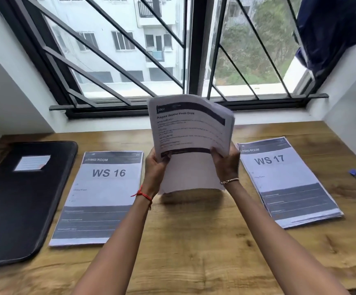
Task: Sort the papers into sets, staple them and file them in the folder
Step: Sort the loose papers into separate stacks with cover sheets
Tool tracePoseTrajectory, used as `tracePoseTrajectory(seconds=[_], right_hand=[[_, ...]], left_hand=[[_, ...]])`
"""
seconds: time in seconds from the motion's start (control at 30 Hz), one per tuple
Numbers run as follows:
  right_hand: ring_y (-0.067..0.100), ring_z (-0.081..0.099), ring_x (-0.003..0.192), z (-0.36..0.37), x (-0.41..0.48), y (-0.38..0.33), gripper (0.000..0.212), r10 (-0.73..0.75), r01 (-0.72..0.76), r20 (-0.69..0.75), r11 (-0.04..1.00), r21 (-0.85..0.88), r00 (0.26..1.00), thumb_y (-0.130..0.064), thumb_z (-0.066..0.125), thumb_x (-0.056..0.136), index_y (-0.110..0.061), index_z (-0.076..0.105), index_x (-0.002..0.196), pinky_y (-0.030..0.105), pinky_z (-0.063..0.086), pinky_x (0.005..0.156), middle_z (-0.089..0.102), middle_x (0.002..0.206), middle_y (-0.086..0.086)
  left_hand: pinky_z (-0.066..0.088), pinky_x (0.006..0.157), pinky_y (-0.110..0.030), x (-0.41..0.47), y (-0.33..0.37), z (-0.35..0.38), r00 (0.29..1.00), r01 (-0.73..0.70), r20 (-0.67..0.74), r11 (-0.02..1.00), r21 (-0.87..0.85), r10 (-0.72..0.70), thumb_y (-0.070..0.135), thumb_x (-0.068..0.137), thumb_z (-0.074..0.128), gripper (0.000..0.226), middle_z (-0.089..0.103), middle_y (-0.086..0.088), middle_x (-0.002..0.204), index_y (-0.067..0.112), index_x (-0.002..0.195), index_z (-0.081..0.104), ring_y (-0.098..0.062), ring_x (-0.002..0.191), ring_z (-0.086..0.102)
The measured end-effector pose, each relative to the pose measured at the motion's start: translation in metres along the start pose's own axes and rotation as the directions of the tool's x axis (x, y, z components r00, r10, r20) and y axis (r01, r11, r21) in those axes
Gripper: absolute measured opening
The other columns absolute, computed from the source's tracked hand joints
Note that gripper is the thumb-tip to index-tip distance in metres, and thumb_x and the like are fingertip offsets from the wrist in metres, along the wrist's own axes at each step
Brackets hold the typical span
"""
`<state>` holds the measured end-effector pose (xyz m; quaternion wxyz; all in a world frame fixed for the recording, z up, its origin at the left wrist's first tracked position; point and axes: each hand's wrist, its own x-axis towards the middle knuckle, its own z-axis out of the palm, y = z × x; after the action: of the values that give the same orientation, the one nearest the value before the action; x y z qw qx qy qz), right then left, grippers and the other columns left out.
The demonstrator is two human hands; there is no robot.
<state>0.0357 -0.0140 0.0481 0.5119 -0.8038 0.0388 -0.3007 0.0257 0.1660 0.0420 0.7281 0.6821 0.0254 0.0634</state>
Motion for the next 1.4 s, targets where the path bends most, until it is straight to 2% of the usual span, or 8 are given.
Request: tracePoseTrajectory(seconds=[0.07, 0.17, 0.3, 0.4, 0.67, 0.83, 1.13, 1.4], right_hand=[[0.029, 0.055, 0.068, 0.001, -0.005, -0.002, 0.018, 0.001, -0.001, -0.026, 1.000, -0.021, 1.000, 0.003, 0.066, 0.076, 0.013, 0.060, 0.089, 0.040, 0.052, 0.059, 0.062, 0.078, 0.024], [0.022, 0.054, 0.069, 0.000, -0.002, -0.012, 0.015, -0.006, 0.005, -0.058, 1.000, -0.021, 0.998, 0.007, 0.067, 0.075, 0.014, 0.062, 0.087, 0.021, 0.045, 0.053, 0.064, 0.079, 0.025], [0.027, 0.049, 0.061, 0.000, 0.018, -0.008, 0.011, 0.145, -0.145, 0.020, 0.989, -0.005, 0.989, 0.004, 0.066, 0.071, 0.010, 0.059, 0.077, 0.033, 0.044, 0.054, 0.057, 0.069, 0.017], [0.022, 0.057, 0.076, 0.001, 0.025, 0.007, 0.026, 0.269, -0.263, 0.131, 0.963, -0.058, 0.954, 0.002, 0.066, 0.070, 0.005, 0.062, 0.095, 0.027, 0.047, 0.064, 0.063, 0.086, 0.011], [0.031, 0.055, 0.109, 0.012, 0.000, 0.084, 0.059, 0.550, -0.354, 0.383, 0.807, -0.472, 0.743, -0.003, 0.076, 0.065, 0.002, 0.051, 0.118, 0.030, 0.046, 0.085, 0.057, 0.121, 0.020], [0.036, 0.036, 0.123, 0.015, -0.010, 0.086, 0.057, 0.538, -0.255, 0.376, 0.768, -0.588, 0.754, -0.006, 0.068, 0.076, 0.006, 0.040, 0.125, 0.032, 0.031, 0.099, 0.039, 0.130, 0.024], [0.036, 0.033, 0.123, 0.021, -0.022, 0.088, 0.049, 0.514, -0.286, 0.300, 0.775, -0.563, 0.804, -0.003, 0.054, 0.079, 0.006, 0.040, 0.125, 0.034, 0.029, 0.102, 0.036, 0.130, 0.022], [0.036, 0.034, 0.120, 0.026, -0.030, 0.091, 0.052, 0.492, -0.266, 0.250, 0.755, -0.599, 0.834, -0.004, 0.053, 0.077, 0.003, 0.037, 0.127, 0.039, 0.033, 0.096, 0.035, 0.130, 0.020]], left_hand=[[0.052, 0.062, -0.018, -0.004, -0.003, 0.000, 1.000, 0.014, 0.000, 1.000, -0.002, -0.014, -0.003, 0.090, 0.054, 0.023, 0.062, 0.002, 0.092, -0.001, 0.113, 0.054, 0.000, 0.074, 0.064], [0.052, 0.063, -0.017, -0.001, 0.001, -0.001, 1.000, 0.017, -0.010, 1.000, -0.014, -0.017, -0.004, 0.090, 0.052, 0.022, 0.062, 0.001, 0.093, 0.002, 0.112, 0.054, -0.008, 0.080, 0.061], [0.054, 0.065, -0.018, 0.006, 0.005, -0.005, 0.996, 0.072, 0.056, 0.997, 0.025, -0.073, 0.001, 0.092, 0.052, 0.027, 0.062, 0.000, 0.102, 0.004, 0.119, 0.051, -0.009, 0.086, 0.061], [0.052, 0.066, -0.014, 0.010, -0.004, -0.008, 0.989, 0.145, 0.016, 0.984, 0.107, -0.148, -0.002, 0.090, 0.052, 0.027, 0.060, -0.001, 0.105, 0.007, 0.115, 0.051, -0.008, 0.088, 0.060], [0.049, 0.084, -0.034, -0.023, -0.061, -0.028, 0.950, 0.295, -0.090, 0.770, 0.565, -0.298, -0.004, 0.067, 0.056, 0.040, 0.062, -0.016, 0.110, 0.001, 0.106, 0.061, -0.030, 0.101, 0.060], [0.039, 0.070, -0.023, -0.043, -0.061, -0.035, 0.939, 0.337, -0.189, 0.665, 0.667, -0.287, 0.003, 0.074, 0.069, 0.021, 0.061, -0.011, 0.096, 0.001, 0.094, 0.064, -0.024, 0.088, 0.057], [0.059, 0.065, -0.039, -0.069, -0.057, -0.039, 0.838, 0.485, -0.227, 0.486, 0.727, -0.497, 0.021, 0.068, 0.073, 0.025, 0.066, -0.006, 0.055, 0.002, 0.079, 0.062, -0.021, 0.052, 0.067], [0.045, 0.070, -0.034, -0.089, -0.065, -0.024, 0.870, 0.443, -0.254, 0.443, 0.779, -0.423, 0.035, 0.067, 0.077, 0.051, 0.064, -0.017, 0.106, -0.001, 0.099, 0.061, -0.034, 0.098, 0.059]])
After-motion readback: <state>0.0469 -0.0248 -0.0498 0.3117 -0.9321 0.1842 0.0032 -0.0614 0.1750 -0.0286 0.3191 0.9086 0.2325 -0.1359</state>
